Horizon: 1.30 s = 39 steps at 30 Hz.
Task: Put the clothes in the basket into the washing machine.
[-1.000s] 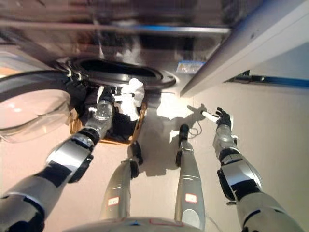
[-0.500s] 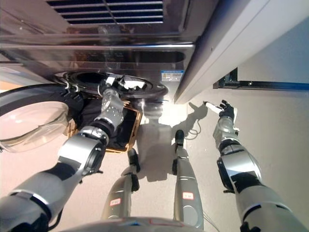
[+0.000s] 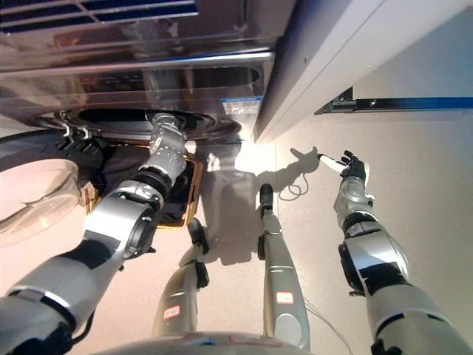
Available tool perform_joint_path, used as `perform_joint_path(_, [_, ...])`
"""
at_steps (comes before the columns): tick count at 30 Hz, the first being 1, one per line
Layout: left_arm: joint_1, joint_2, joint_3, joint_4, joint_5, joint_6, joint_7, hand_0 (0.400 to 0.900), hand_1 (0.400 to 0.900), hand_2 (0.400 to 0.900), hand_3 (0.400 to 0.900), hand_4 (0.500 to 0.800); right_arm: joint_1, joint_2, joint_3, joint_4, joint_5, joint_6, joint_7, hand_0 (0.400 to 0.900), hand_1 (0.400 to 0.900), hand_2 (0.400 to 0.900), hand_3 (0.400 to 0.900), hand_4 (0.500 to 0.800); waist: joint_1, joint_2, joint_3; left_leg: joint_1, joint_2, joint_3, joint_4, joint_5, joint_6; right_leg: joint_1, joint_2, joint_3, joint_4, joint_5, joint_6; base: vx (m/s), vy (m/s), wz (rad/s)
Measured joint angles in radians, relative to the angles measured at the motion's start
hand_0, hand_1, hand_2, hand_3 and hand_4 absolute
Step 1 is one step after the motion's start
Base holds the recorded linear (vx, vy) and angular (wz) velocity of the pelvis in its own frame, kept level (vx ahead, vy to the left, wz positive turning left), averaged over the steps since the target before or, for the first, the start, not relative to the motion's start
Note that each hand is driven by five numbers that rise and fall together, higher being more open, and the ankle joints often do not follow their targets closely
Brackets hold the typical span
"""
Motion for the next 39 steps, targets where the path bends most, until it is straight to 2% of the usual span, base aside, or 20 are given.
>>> perform_joint_path(5, [0.000,0.002,-0.012,0.044,0.004,0.013,0.000,0.900,0.900,0.900,0.900,0.800,0.011,0.000,-0.001,-0.002,-0.001,-0.017,0.008,0.900,0.900,0.900,0.900,0.800,0.005,0.000,0.000,0.009,0.000,-0.003,-0.003,0.004,-0.003,0.009,0.000,-0.003,0.000,0.000,0.000,-0.01,-0.010,0.10])
perform_joint_path(10, [0.052,0.013,-0.016,0.063,0.069,0.022,0.008,0.900,0.900,0.900,0.900,0.800,0.027,0.000,-0.010,-0.004,-0.001,-0.018,0.009,0.900,0.900,0.900,0.900,0.800,0.033,0.001,0.000,0.029,0.001,-0.012,-0.006,0.010,-0.005,0.034,-0.001,-0.011,0.000,-0.001,-0.001,0.01,-0.017,0.12])
perform_joint_path(14, [0.199,0.012,-0.036,0.070,0.157,0.040,-0.005,0.900,0.900,0.900,0.900,0.800,0.101,0.003,-0.034,-0.012,-0.011,-0.020,0.019,0.900,0.900,0.900,0.900,0.800,0.063,0.004,-0.002,0.138,0.001,-0.034,-0.059,0.026,-0.009,0.140,-0.001,-0.036,-0.021,-0.016,-0.001,0.05,-0.006,0.14])
perform_joint_path(21, [0.595,0.001,-0.057,0.114,0.315,0.112,-0.062,0.900,0.900,0.900,0.900,0.800,0.311,0.009,-0.108,-0.035,-0.017,-0.025,0.064,0.900,0.900,0.900,0.900,0.800,0.104,0.039,-0.039,0.349,0.003,-0.069,-0.172,0.057,-0.007,0.364,0.002,-0.093,-0.095,-0.030,0.011,0.04,-0.004,0.19])
perform_joint_path(26, [0.813,0.008,-0.148,0.134,0.526,0.119,-0.108,0.900,0.900,0.900,0.900,0.800,0.485,0.041,-0.147,-0.061,-0.020,-0.030,0.127,0.900,0.900,0.900,0.900,0.800,0.130,0.072,-0.092,0.452,0.003,-0.085,-0.202,0.058,-0.005,0.484,-0.001,-0.121,-0.126,-0.040,0.024,0.00,-0.005,0.07])
perform_joint_path(28, [0.895,0.005,-0.187,0.142,0.614,0.128,-0.139,0.900,0.900,0.900,0.900,0.800,0.568,0.066,-0.151,-0.062,-0.025,-0.031,0.158,0.900,0.900,0.900,0.900,0.800,0.132,0.083,-0.148,0.487,0.003,-0.091,-0.212,0.052,-0.002,0.529,0.000,-0.129,-0.147,-0.050,0.036,0.04,0.001,0.03])
perform_joint_path(29, [0.937,0.003,-0.187,0.152,0.645,0.130,-0.157,0.900,0.900,0.900,0.900,0.800,0.609,0.078,-0.161,-0.065,-0.032,-0.036,0.170,0.900,0.900,0.900,0.900,0.800,0.131,0.086,-0.172,0.505,0.004,-0.090,-0.223,0.048,0.002,0.550,0.001,-0.133,-0.162,-0.049,0.035,0.06,0.008,0.02])
perform_joint_path(33, [1.059,-0.012,-0.217,0.170,0.771,0.134,-0.202,0.900,0.900,0.900,0.900,0.800,0.766,0.101,-0.130,-0.048,-0.121,-0.036,0.227,0.900,0.900,0.900,0.900,0.800,0.134,0.092,-0.282,0.573,0.003,-0.090,-0.243,0.033,0.007,0.637,0.005,-0.145,-0.210,-0.050,0.032,0.06,0.008,0.08])
perform_joint_path(35, [1.089,-0.015,-0.216,0.180,0.823,0.137,-0.215,0.900,0.900,0.900,0.900,0.800,0.811,0.105,-0.064,-0.024,-0.208,-0.030,0.245,0.900,0.900,0.900,0.900,0.800,0.138,0.091,-0.291,0.611,0.005,-0.092,-0.246,0.030,0.009,0.681,0.006,-0.149,-0.221,-0.050,0.035,0.06,0.006,0.20])
perform_joint_path(39, [1.124,-0.024,-0.215,0.220,0.890,0.157,-0.252,0.900,0.900,0.900,0.900,0.800,0.886,0.121,-0.055,0.002,-0.323,-0.003,0.292,0.900,0.900,0.900,0.900,0.800,0.142,0.095,-0.321,0.653,0.010,-0.109,-0.255,0.026,0.007,0.745,0.010,-0.175,-0.243,-0.052,0.037,0.03,0.009,0.17])
